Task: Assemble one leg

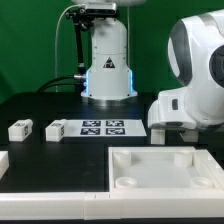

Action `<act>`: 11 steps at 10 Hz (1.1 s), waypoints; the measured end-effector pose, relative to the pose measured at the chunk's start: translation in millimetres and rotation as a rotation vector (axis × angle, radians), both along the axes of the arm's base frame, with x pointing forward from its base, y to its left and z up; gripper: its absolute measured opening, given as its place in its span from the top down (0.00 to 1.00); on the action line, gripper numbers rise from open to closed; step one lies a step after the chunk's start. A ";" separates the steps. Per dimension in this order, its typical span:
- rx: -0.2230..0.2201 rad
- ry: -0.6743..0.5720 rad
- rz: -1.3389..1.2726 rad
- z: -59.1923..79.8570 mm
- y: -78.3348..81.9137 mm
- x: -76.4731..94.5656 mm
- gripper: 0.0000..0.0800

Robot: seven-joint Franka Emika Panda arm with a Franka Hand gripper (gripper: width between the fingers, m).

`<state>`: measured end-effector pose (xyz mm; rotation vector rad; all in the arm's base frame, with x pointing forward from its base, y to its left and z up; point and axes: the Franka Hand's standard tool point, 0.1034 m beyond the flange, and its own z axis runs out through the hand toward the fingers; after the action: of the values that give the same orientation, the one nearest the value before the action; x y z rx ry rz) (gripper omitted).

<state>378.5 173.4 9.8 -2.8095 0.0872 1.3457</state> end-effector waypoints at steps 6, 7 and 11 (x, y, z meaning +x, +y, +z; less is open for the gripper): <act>-0.003 0.027 0.022 56.1 -2.9 4.2 0.64; -0.003 0.028 0.026 72.8 -4.3 7.2 0.64; 0.008 -0.036 0.025 101.0 -7.5 20.5 0.64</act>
Offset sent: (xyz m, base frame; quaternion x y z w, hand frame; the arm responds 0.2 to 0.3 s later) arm -0.0042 -0.0028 0.0249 -0.0011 -0.0162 -0.0117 0.9998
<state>399.0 165.9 110.7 -2.8359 0.0462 1.2968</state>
